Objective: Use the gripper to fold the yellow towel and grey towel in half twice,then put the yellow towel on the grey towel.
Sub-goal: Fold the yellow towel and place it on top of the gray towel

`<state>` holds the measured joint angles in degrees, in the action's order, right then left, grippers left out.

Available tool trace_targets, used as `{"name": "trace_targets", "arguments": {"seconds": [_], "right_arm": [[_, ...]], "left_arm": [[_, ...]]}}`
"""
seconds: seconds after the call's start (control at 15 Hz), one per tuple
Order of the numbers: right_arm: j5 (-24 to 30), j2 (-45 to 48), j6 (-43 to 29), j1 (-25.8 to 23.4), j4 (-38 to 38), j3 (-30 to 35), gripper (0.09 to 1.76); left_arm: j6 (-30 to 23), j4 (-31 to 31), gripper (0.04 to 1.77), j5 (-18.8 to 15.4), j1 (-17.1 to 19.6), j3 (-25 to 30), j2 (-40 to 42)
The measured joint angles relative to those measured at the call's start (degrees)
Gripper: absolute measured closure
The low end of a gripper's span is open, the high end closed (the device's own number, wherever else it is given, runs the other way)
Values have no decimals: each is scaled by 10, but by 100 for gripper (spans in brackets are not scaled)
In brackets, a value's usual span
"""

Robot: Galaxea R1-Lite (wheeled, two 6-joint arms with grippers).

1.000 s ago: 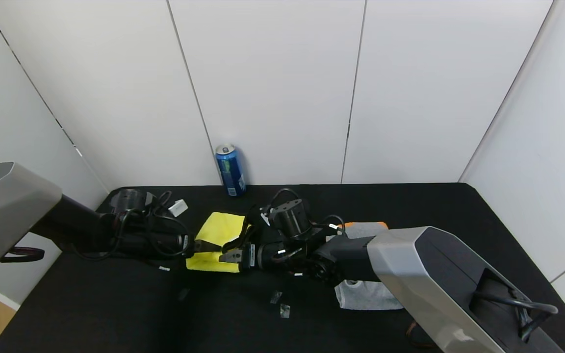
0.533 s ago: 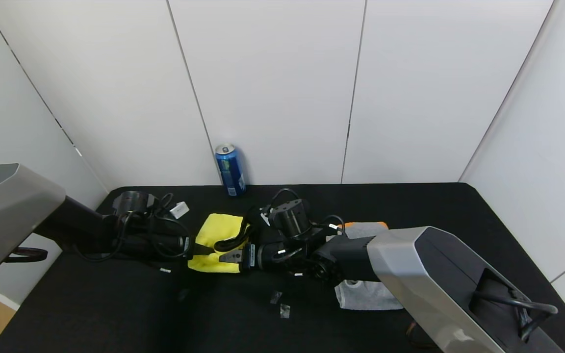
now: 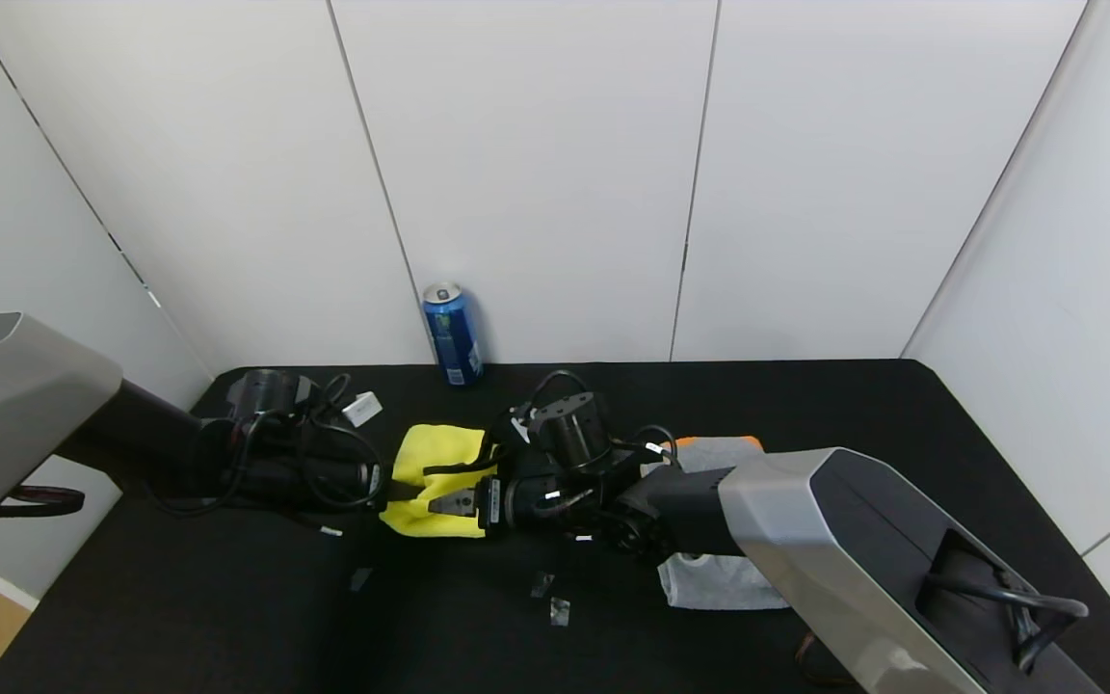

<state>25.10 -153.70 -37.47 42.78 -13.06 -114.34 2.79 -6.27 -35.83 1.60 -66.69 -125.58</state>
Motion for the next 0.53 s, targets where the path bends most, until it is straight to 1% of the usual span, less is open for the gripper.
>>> {"name": "trace_targets", "arguments": {"seconds": [0.53], "right_arm": [[0,-2,-2,-1,0,0,14]], "left_arm": [[11,-2,163,-4,-19,32,43]]}}
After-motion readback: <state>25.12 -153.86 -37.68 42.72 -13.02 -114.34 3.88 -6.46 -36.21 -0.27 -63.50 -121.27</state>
